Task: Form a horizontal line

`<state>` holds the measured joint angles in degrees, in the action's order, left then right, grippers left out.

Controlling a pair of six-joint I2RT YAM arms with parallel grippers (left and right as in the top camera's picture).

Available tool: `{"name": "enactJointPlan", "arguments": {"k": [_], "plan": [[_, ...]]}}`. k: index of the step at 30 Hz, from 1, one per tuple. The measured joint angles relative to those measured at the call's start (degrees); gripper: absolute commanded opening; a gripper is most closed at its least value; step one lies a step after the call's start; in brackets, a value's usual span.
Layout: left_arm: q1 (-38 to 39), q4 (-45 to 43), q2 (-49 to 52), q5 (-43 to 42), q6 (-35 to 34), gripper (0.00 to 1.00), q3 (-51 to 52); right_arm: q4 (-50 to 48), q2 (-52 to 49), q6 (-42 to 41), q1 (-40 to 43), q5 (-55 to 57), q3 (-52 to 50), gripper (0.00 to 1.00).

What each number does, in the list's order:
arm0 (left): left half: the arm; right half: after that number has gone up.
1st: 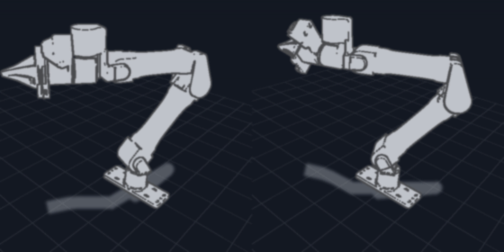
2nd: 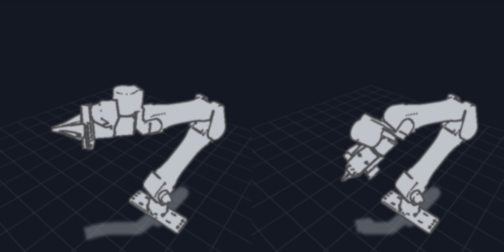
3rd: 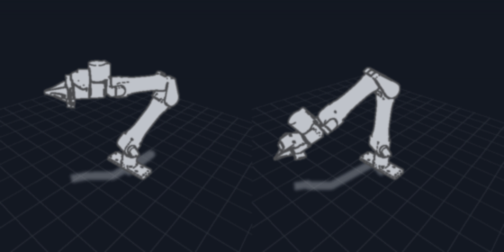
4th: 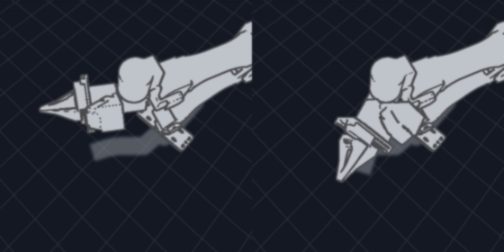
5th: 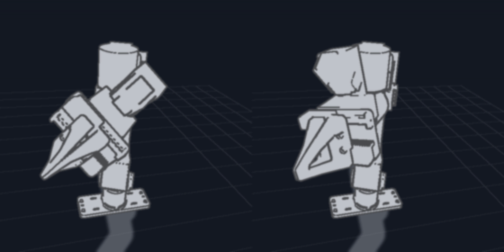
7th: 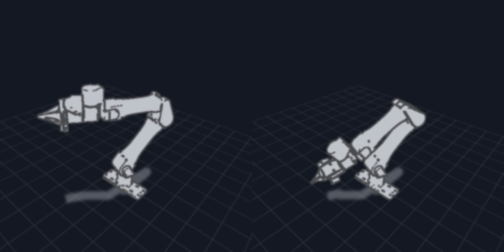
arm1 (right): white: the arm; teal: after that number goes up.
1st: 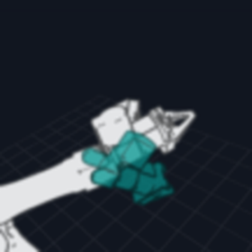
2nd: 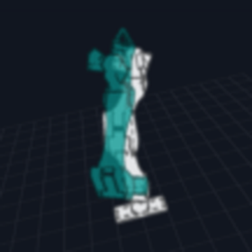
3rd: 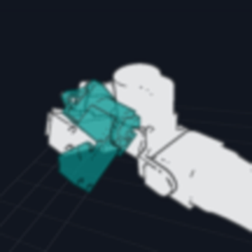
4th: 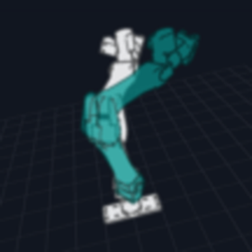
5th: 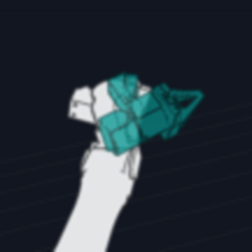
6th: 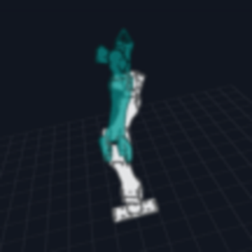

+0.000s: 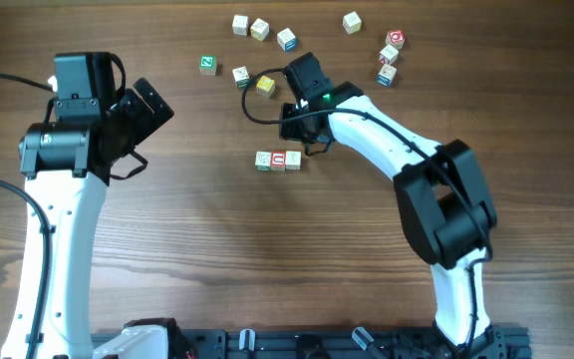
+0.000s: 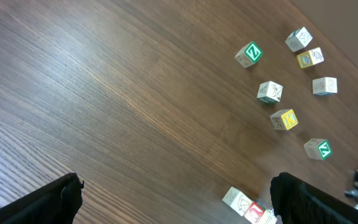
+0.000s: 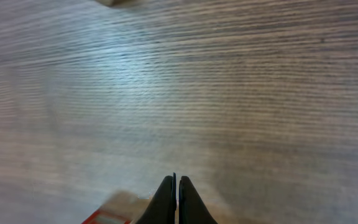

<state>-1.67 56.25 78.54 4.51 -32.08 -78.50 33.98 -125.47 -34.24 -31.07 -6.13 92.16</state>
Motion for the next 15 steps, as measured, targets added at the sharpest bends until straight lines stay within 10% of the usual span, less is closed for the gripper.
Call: {"name": "enactJointPlan", "arguments": {"k": [15], "plan": [[0.0,0.2,0.0,0.0,0.0,1.0,0.0,-0.9,-1.3,0.5,0.0,-0.3,-0.6,0.05]]}}
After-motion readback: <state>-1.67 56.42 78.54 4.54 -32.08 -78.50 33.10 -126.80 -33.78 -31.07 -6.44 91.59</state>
